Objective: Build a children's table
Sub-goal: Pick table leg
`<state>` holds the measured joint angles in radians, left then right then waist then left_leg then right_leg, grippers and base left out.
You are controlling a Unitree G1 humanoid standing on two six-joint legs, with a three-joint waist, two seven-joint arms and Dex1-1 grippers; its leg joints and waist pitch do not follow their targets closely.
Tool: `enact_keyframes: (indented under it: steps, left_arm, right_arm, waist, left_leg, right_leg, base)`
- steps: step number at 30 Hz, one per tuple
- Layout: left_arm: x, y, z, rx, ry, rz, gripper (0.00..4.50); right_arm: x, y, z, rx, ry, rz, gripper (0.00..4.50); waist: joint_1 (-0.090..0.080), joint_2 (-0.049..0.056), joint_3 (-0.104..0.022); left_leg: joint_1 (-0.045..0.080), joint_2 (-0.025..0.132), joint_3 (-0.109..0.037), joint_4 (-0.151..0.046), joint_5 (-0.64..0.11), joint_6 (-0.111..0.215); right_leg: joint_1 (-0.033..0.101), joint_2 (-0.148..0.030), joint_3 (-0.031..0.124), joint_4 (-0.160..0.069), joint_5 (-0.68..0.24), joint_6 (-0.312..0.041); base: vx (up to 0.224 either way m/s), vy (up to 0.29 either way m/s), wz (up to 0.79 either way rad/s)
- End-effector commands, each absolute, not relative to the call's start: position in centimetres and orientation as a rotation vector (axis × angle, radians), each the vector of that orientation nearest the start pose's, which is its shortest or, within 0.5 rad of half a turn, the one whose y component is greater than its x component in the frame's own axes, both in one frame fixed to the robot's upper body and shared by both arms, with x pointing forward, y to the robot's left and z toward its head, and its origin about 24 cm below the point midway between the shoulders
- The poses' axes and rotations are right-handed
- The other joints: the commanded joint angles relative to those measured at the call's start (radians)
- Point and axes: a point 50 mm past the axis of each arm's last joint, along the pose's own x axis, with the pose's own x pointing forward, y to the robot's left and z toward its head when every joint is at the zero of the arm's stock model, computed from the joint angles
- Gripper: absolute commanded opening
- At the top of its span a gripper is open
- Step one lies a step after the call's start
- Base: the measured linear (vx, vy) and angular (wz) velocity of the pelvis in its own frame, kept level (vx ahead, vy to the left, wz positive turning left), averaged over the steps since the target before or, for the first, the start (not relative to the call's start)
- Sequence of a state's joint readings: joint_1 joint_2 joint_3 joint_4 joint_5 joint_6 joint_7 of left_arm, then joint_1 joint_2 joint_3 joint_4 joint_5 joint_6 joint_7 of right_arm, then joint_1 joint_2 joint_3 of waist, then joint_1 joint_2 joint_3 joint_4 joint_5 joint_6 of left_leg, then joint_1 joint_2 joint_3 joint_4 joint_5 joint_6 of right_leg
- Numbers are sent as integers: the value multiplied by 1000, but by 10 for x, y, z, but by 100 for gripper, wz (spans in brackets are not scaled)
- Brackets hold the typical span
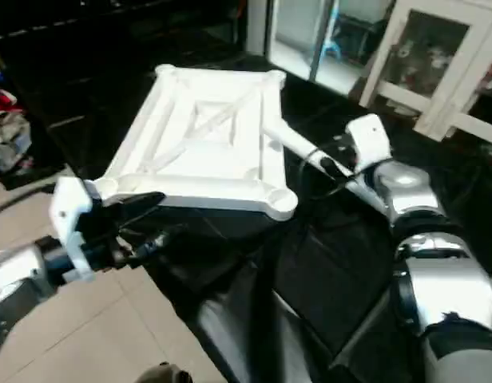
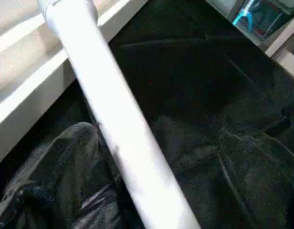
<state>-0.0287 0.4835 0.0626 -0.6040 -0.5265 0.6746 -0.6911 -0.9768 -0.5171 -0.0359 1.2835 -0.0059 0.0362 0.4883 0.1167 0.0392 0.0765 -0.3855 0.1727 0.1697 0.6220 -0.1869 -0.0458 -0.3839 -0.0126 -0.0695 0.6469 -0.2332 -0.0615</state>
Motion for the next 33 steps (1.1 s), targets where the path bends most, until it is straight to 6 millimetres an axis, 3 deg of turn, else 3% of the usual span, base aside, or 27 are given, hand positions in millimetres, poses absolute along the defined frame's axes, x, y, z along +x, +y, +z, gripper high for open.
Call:
enact_keyframes:
  steps: [1, 6, 8, 9, 10, 12, 14, 16, 18, 19, 21, 22, 29, 33]
  left_arm:
    - [213, 156, 141, 35, 115, -943, 395]
    - [213, 159, 142, 40, 129, -928, 395]
    - [212, 159, 143, 43, 145, -937, 395]
    - [209, 158, 143, 48, 164, -959, 395]
    - [208, 158, 143, 52, 172, -968, 395]
    - [206, 158, 143, 52, 184, -986, 395]
    - [204, 156, 145, 44, 190, -1004, 395]
    - [203, 155, 145, 43, 194, -1014, 395]
    - [203, 154, 145, 50, 200, -1022, 395]
    - [203, 154, 145, 50, 200, -1022, 395]
    - [205, 153, 144, 54, 200, -1026, 395]
    - [206, 153, 145, 56, 196, -1023, 406]
    - [218, 150, 147, 68, 147, -1007, 406]
    - [228, 147, 145, 72, 120, -994, 406]
  right_arm:
    - [382, -274, 106, -253, 380, 135, 450]
    - [379, -279, 97, -226, 402, 63, 450]
    - [374, -277, 85, -228, 449, 74, 450]
    - [369, -275, 73, -255, 505, 108, 450]
    - [367, -274, 67, -272, 535, 129, 450]
    - [362, -272, 57, -299, 585, 173, 450]
    - [359, -271, 52, -293, 620, 207, 450]
    - [356, -271, 49, -302, 655, 243, 450]
    - [351, -273, 45, -339, 712, 294, 450]
    - [351, -273, 45, -339, 712, 294, 450]
    - [345, -277, 43, -397, 775, 371, 450]
    - [345, -278, 43, -401, 783, 386, 420]
    - [351, -277, 60, -328, 716, 463, 372]
    - [351, -272, 62, -267, 693, 529, 333]
  waist:
    - [6, -3, -44]
    - [4, -1, -48]
    - [4, 0, -49]
    - [6, -9, -47]
    - [6, -9, -47]
    - [6, -3, -39]
    - [5, -3, -34]
    - [6, -4, -35]
    - [9, -15, -40]
    - [12, -10, -36]
    - [13, -11, -40]
    - [15, -11, -41]
    - [27, -17, -66]
    - [23, -12, -70]
  left_leg:
    - [10, 61, -28, -68, -201, 53]
    - [7, 59, -28, -66, -167, 63]
    - [2, 58, -27, -63, -138, 77]
    - [-1, 58, -26, -64, -128, 89]
    - [-1, 58, -26, -64, -128, 89]
    - [2, 61, -27, -68, -158, 87]
    - [9, 62, -26, -72, -216, 63]
    - [9, 62, -27, -73, -227, 53]
    - [11, 65, -25, -73, -207, 56]
    - [11, 64, -24, -74, -219, 58]
    - [12, 66, -25, -74, -214, 54]
    - [12, 68, -25, -73, -208, 56]
    - [9, 69, -21, -61, -121, 80]
    - [7, 68, -20, -57, -119, 86]
  right_leg:
    - [33, -125, 67, -93, -211, -188]
    - [35, -123, 66, -86, -141, -198]
    - [37, -122, 65, -82, -103, -203]
    - [36, -121, 63, -81, -87, -208]
    - [36, -121, 63, -81, -87, -208]
    - [31, -123, 63, -88, -143, -206]
    - [29, -125, 65, -97, -243, -201]
    - [32, -128, 68, -99, -262, -198]
    - [33, -125, 67, -94, -228, -198]
    - [29, -127, 66, -98, -259, -193]
    - [32, -130, 68, -97, -272, -187]
    - [31, -130, 69, -98, -259, -186]
    - [41, -129, 67, -82, -117, -211]
    - [43, -128, 65, -81, -98, -214]
  base:
    - [0, 0, 0]
    - [0, 0, 0]
    - [0, 0, 0]
    - [0, 0, 0]
    - [0, 0, 0]
    - [0, 0, 0]
    - [0, 0, 0]
    - [0, 0, 0]
    - [0, 0, 0]
    - [0, 0, 0]
    - [0, 0, 0]
    - [0, 0, 0]
    - [0, 0, 0]
    - [0, 0, 0]
